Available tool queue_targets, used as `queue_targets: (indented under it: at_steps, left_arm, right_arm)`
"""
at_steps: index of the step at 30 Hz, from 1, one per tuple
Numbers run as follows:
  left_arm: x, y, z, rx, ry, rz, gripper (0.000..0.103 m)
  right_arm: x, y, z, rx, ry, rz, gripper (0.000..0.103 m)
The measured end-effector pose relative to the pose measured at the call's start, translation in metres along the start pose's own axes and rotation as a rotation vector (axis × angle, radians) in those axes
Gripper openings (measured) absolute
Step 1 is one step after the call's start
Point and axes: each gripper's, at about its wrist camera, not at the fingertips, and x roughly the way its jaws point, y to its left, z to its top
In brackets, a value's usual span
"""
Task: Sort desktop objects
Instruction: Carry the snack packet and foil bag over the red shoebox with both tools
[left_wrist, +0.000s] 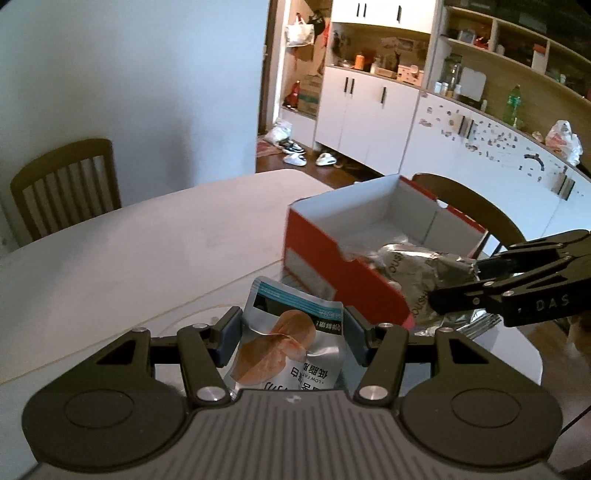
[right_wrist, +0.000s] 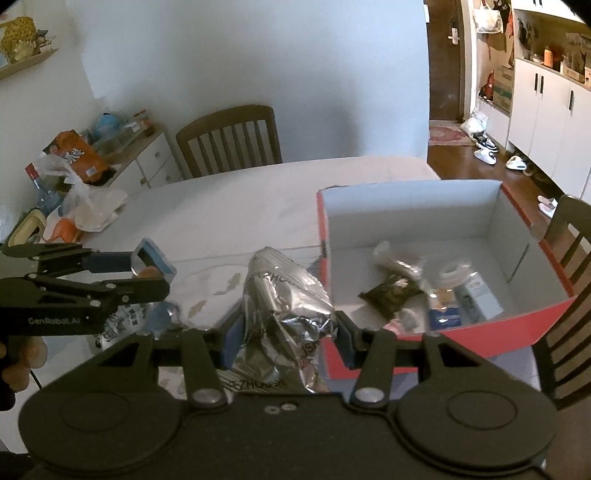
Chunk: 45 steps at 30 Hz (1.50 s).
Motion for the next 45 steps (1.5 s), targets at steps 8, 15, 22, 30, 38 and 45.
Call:
queue_targets:
  at_steps: [8,15,22,30,38,45]
  left_arm:
    - [0.020,-0.035,0.021,0.022,-0.005,-0.027,0.058]
    - [0.040,-0.063,0.038,0.032,-0.008,-0.038,0.058]
    - [0.060,-0.084,0.051,0.038,-0.002,-0.049,0.058]
    - [0.084,-0.103,0.064,0.057,0.020,-0.059,0.058]
    - [0.113,-0.117,0.079,0.085,0.042,-0.057,0.058]
    - [0.138,-0.120,0.092,0.080,0.048,-0.054,0.058]
  right_arm:
    - [-0.009,-0.037,0.007,-0.007,-0.011,-0.014,0.051]
    - [-0.013,-0.071,0.015,-0.011,-0.020,-0.022,0.051]
    - [-0.011,-0.099,0.022,-0.018,-0.022,-0.029,0.051]
    - [-0.005,-0.127,0.031,-0.025,-0.026,-0.034,0.051]
    - [0.006,-0.148,0.043,-0.054,-0.026,-0.050,0.051]
    - [0.025,-0.166,0.053,-0.066,-0.009,-0.068,0.051]
